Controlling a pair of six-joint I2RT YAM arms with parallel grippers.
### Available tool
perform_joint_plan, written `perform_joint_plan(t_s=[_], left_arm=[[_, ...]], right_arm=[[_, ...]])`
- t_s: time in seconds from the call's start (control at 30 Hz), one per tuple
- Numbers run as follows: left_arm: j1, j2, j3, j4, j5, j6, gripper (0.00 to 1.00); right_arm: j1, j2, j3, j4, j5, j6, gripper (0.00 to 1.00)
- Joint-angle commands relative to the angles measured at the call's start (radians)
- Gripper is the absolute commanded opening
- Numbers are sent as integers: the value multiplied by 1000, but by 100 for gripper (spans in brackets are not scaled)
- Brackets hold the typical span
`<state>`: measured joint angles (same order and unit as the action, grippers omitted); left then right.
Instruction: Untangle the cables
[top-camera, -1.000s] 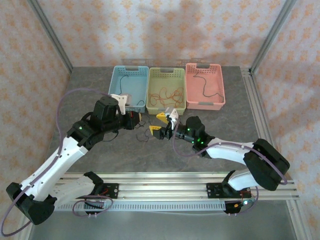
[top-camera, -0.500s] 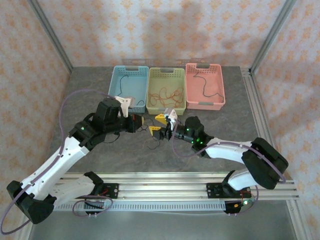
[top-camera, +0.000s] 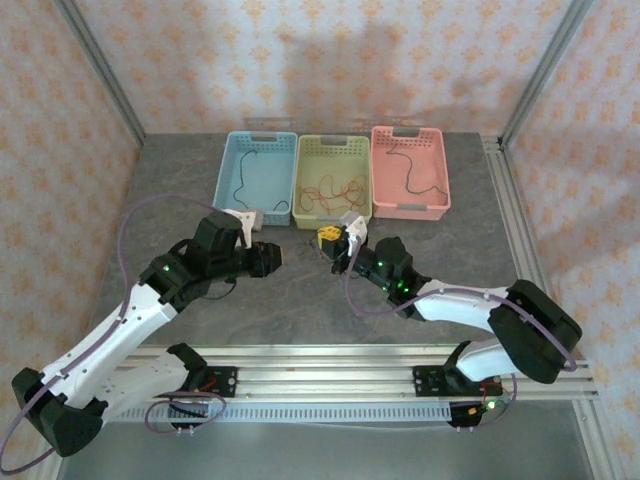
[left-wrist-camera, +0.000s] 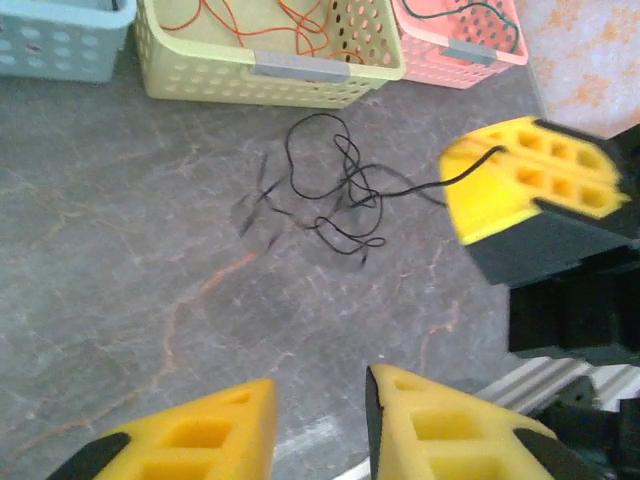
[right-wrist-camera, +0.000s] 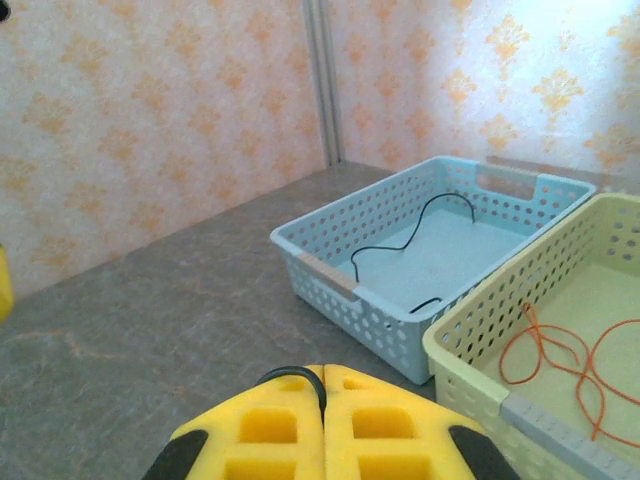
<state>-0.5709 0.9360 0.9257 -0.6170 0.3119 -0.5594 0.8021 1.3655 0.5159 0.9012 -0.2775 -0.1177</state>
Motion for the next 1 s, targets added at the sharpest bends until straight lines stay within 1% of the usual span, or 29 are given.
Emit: perform_joint_plan(t_s=[0.0,0.03,0.2,0.33,0.47,0.57,0.67,0.97], left_arm=[[-7,-9,-36,0,-40,-42,35],[-7,-11,-44,12,-34,-45,37],[-7,-1,-67,57,-30,-36,38],[-7,41,-67,115,18,-24,39],[-9,62,-87,162,29,-14,39],[-10,75,-95,193,36,-5,42],[-10,103,-90,211,27,-5,43],[-16,182,-91,280,47,-4,42]], right_arm=[[0,-14,-6,51,35,-11,0],[-1,-12,-5,51,32,-10,0],[0,-14,-8,50,24,-8,0],[0,-15,-7,47,20,-1,0],[0,-15,-2,37,8,10,0],[0,-9,1,37,3,15,0],[0,-5,1,42,-1,20,0],[0,9,5,42,1,36,0]])
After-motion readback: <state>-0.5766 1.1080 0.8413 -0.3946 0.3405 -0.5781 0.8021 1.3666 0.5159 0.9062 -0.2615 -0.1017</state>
